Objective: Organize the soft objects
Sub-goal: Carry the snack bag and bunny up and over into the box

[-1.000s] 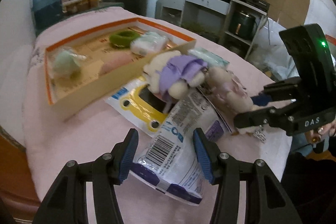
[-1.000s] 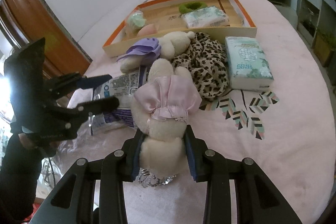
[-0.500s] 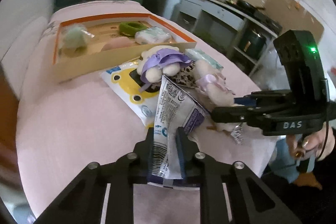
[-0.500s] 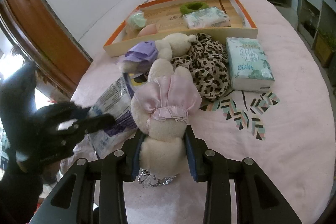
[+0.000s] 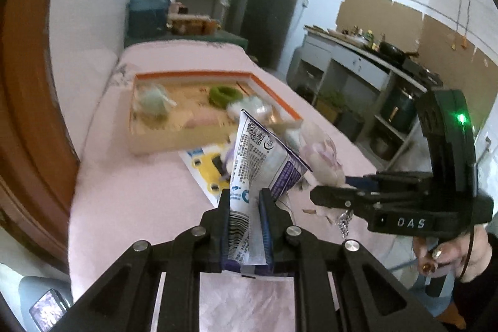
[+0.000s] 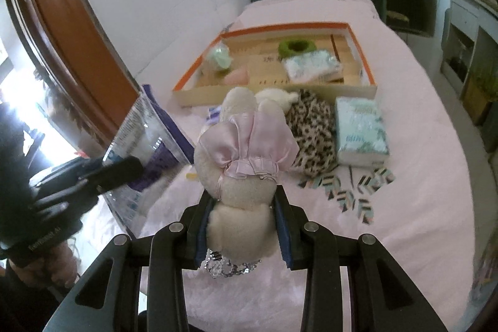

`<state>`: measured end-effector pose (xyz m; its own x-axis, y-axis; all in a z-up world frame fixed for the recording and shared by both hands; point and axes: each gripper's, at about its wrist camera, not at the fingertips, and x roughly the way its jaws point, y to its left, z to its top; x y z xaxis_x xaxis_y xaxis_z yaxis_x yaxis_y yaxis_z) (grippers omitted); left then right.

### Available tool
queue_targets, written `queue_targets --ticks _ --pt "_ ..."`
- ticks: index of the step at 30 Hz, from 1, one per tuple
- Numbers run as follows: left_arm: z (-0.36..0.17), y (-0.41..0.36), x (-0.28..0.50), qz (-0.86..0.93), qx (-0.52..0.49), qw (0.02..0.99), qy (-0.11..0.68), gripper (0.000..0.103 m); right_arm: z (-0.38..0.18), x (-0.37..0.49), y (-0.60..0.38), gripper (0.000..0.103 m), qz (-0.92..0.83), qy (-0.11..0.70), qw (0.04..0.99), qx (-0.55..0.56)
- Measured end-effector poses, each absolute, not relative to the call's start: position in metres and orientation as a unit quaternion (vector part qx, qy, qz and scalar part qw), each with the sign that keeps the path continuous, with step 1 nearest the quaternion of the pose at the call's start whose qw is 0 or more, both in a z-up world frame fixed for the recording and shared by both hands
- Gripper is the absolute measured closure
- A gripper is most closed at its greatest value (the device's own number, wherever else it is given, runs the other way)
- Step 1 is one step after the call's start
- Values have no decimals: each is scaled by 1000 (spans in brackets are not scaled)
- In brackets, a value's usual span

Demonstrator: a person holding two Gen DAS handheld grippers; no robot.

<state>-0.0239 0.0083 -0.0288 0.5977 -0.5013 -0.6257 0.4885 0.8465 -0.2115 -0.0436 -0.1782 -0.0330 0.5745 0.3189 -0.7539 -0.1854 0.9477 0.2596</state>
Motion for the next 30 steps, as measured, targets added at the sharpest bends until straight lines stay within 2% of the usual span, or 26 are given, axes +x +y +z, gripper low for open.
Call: queue_targets --ticks 15,30 --pt "20 0 17 -202 -31 928 313 86 22 -11 -196 66 132 378 914 63" --pt "27 -12 83 -149 -57 934 320 86 39 54 -204 66 131 366 919 69"
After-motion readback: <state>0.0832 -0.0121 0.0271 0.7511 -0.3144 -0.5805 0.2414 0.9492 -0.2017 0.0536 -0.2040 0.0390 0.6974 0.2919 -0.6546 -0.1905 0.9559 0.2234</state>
